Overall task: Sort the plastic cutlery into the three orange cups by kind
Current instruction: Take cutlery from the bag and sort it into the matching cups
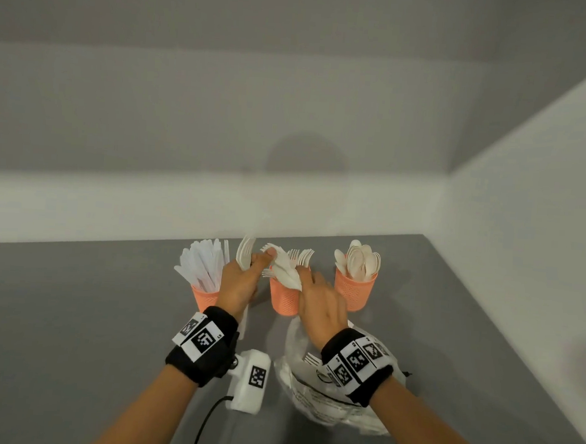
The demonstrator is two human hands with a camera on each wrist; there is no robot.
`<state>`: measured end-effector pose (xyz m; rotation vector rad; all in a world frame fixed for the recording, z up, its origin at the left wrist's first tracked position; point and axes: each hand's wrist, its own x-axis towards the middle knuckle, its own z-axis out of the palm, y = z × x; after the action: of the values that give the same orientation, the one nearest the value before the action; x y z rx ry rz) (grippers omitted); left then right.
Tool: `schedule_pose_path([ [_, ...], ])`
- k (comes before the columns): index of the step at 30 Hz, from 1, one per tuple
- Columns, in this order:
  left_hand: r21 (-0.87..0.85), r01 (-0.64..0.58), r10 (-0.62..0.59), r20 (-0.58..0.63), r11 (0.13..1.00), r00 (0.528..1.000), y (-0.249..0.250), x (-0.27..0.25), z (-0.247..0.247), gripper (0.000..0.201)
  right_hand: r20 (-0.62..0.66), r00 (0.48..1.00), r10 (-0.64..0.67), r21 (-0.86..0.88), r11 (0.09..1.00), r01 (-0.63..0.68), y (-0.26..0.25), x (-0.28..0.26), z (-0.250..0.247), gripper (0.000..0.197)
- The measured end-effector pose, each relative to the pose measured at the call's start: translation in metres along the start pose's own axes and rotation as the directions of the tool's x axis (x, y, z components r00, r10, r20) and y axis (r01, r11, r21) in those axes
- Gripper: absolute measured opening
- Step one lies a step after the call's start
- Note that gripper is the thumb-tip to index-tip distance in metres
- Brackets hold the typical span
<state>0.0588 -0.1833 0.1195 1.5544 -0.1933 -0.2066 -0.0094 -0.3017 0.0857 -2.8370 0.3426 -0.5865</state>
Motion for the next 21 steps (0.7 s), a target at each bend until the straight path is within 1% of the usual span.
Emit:
schedule_pose_path([
  [2, -0.008, 0.01, -0.01, 0.005, 1.0, 1.0, -0.002, -0.002, 0.0, 0.037, 0.023, 1.0, -0.021, -0.101, 0.995, 0.023, -0.006, 0.003, 0.001, 0.04],
  [3, -0.032, 0.034, -0.034, 0.003, 0.999, 0.999, -0.004, -0.002, -0.001, 0.033, 0.043, 0.999, -0.033, -0.093, 0.995, 0.037, -0.009, 0.005, -0.001, 0.04],
  [4, -0.07, 0.065, -0.065, 0.003, 0.995, 0.998, -0.006, -0.001, -0.001, 0.029, 0.043, 0.998, -0.055, -0.095, 0.994, 0.058, -0.011, 0.004, -0.003, 0.032],
  [5, -0.115, 0.099, -0.099, 0.006, 0.988, 0.995, -0.007, 0.001, -0.002, 0.025, 0.021, 0.996, -0.09, -0.067, 0.994, 0.091, -0.01, 0.003, -0.004, 0.019],
  [6, -0.158, 0.13, -0.13, 0.01, 0.979, 0.991, -0.008, 0.002, -0.004, 0.023, 0.022, 0.996, -0.09, 0.022, 0.996, 0.089, -0.009, 0.003, -0.006, 0.024],
  [7, -0.202, 0.158, -0.158, 0.012, 0.967, 0.987, -0.007, 0.003, -0.005, 0.022, 0.051, 0.997, -0.059, 0.111, 0.992, 0.053, -0.009, 0.003, -0.006, 0.037],
  [8, -0.248, 0.182, -0.184, 0.013, 0.952, 0.983, -0.007, 0.004, -0.007, 0.022, 0.097, 0.994, -0.057, 0.169, 0.985, 0.04, -0.006, 0.004, -0.005, 0.038],
  [9, -0.299, 0.204, -0.209, 0.014, 0.932, 0.978, -0.006, 0.004, -0.008, 0.024, 0.117, 0.991, -0.059, 0.211, 0.977, 0.034, -0.004, 0.004, -0.003, 0.035],
  [11, -0.406, 0.234, -0.253, 0.007, 0.883, 0.967, -0.003, 0.004, -0.01, 0.025, 0.144, 0.988, -0.059, 0.243, 0.97, 0.023, -0.004, 0.005, -0.003, 0.033],
  [13, -0.466, 0.248, -0.284, -0.009, 0.85, 0.959, -0.002, 0.003, -0.008, 0.027, 0.143, 0.987, -0.072, 0.212, 0.976, 0.04, -0.006, 0.004, -0.001, 0.033],
  [14, -0.469, 0.246, -0.287, -0.017, 0.848, 0.958, -0.002, 0.002, -0.006, 0.029, 0.157, 0.985, -0.076, 0.168, 0.985, 0.05, -0.007, 0.005, 0.0, 0.034],
  [16, -0.43, 0.214, -0.254, -0.038, 0.877, 0.966, -0.002, 0.001, -0.001, 0.032, 0.148, 0.986, -0.081, 0.082, 0.994, 0.069, -0.009, 0.004, 0.001, 0.037],
  [18, -0.356, 0.178, -0.215, -0.068, 0.918, 0.974, -0.003, 0.001, 0.003, 0.029, 0.069, 0.992, -0.104, 0.07, 0.993, 0.099, -0.013, 0.001, -0.002, 0.034],
  [21, -0.328, 0.17, -0.228, -0.147, 0.929, 0.963, -0.007, 0.007, 0.007, 0.026, 0.086, 0.987, -0.139, -0.013, 0.99, 0.141, -0.011, 0.002, 0.001, 0.032],
])
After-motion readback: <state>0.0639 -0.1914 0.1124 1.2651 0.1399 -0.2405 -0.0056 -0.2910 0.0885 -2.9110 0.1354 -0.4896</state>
